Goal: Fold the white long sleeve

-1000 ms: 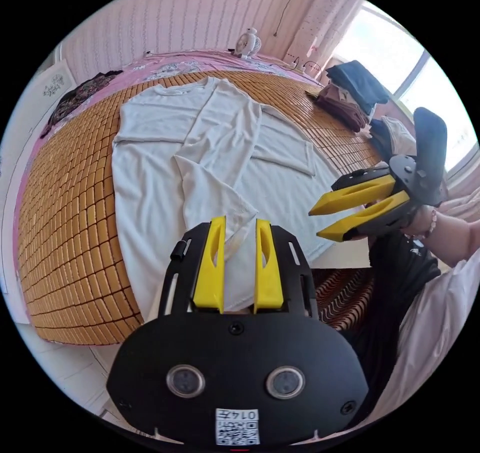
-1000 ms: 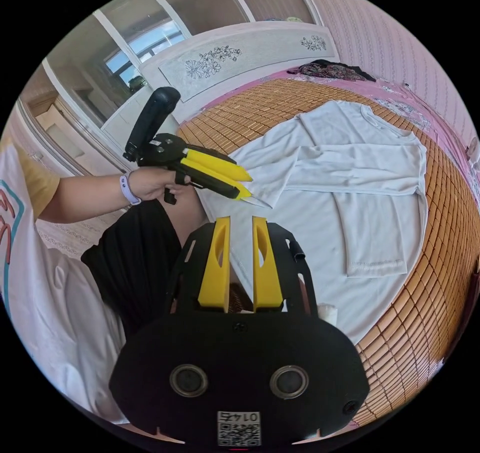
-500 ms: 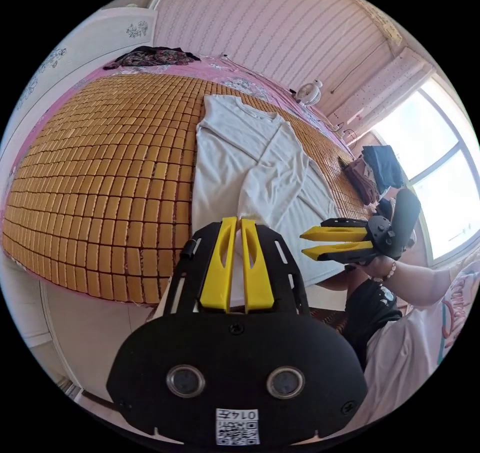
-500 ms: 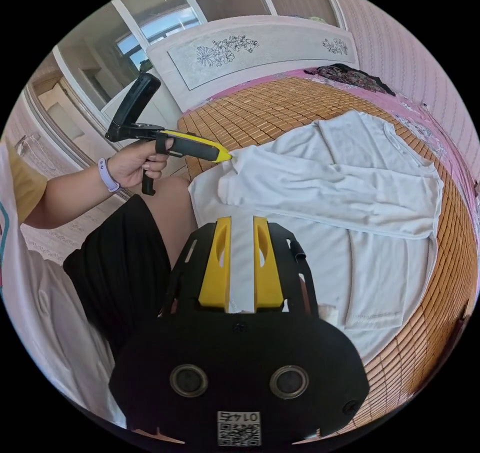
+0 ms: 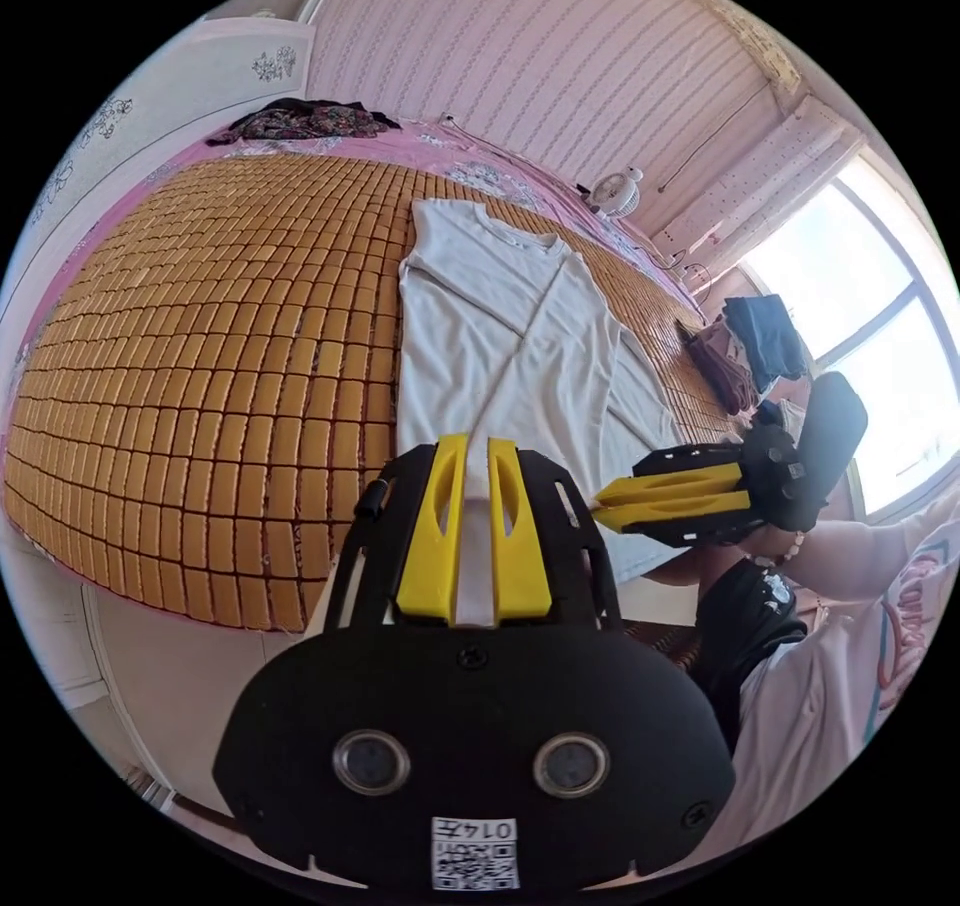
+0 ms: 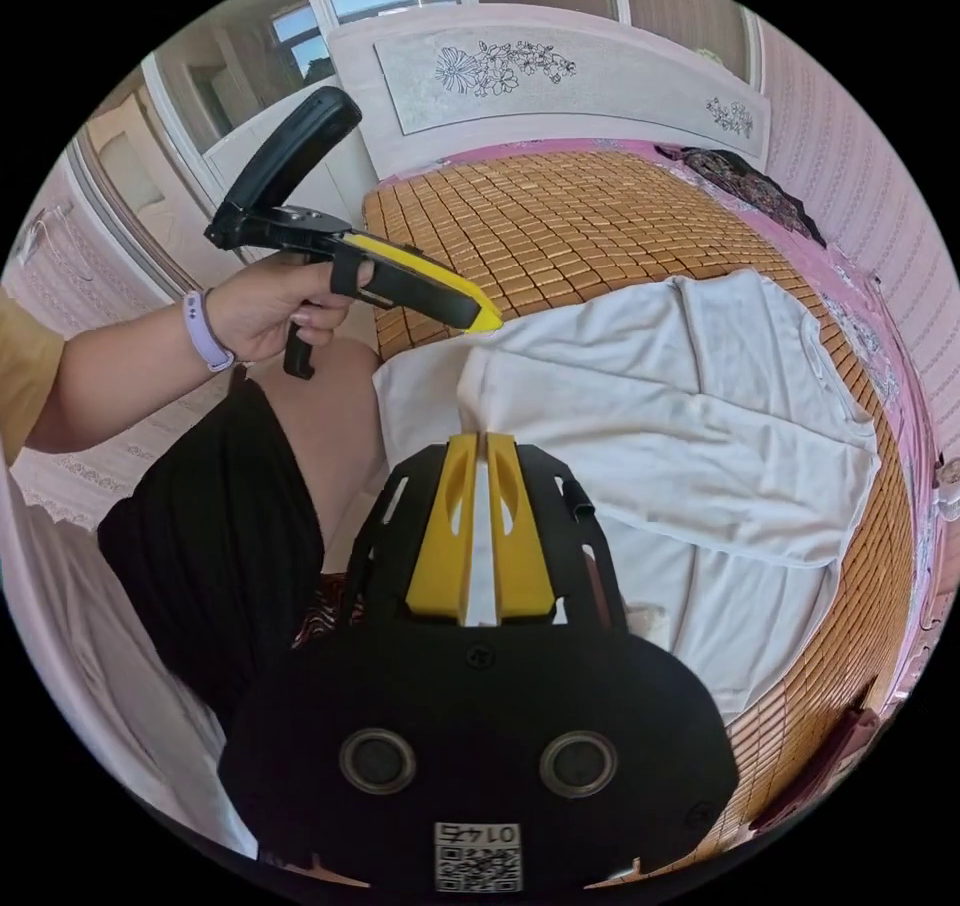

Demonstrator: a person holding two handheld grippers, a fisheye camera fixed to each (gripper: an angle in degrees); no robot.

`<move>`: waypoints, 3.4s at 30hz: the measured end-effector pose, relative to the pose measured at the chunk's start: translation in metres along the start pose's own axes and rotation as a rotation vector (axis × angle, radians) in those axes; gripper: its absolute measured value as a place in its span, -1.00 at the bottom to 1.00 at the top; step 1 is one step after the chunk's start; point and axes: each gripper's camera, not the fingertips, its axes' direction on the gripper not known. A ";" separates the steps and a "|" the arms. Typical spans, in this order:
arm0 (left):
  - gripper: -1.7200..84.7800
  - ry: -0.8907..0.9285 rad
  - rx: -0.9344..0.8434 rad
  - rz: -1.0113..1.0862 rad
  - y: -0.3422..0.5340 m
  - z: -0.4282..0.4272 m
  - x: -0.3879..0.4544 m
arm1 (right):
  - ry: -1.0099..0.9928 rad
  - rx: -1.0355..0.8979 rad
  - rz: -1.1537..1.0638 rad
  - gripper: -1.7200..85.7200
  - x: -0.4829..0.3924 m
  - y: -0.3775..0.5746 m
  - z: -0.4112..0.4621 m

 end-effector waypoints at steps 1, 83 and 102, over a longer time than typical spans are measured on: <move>-0.86 -0.003 0.004 0.012 -0.009 0.001 0.001 | -0.044 -0.012 0.006 -0.86 0.002 0.006 -0.005; -0.86 -0.166 -0.115 -0.022 -0.425 0.175 -0.037 | 0.352 0.153 0.757 -0.82 0.415 0.179 -0.123; -0.97 0.117 0.197 0.216 -0.226 -0.017 -0.043 | 0.189 0.488 0.478 -0.91 0.221 0.242 -0.281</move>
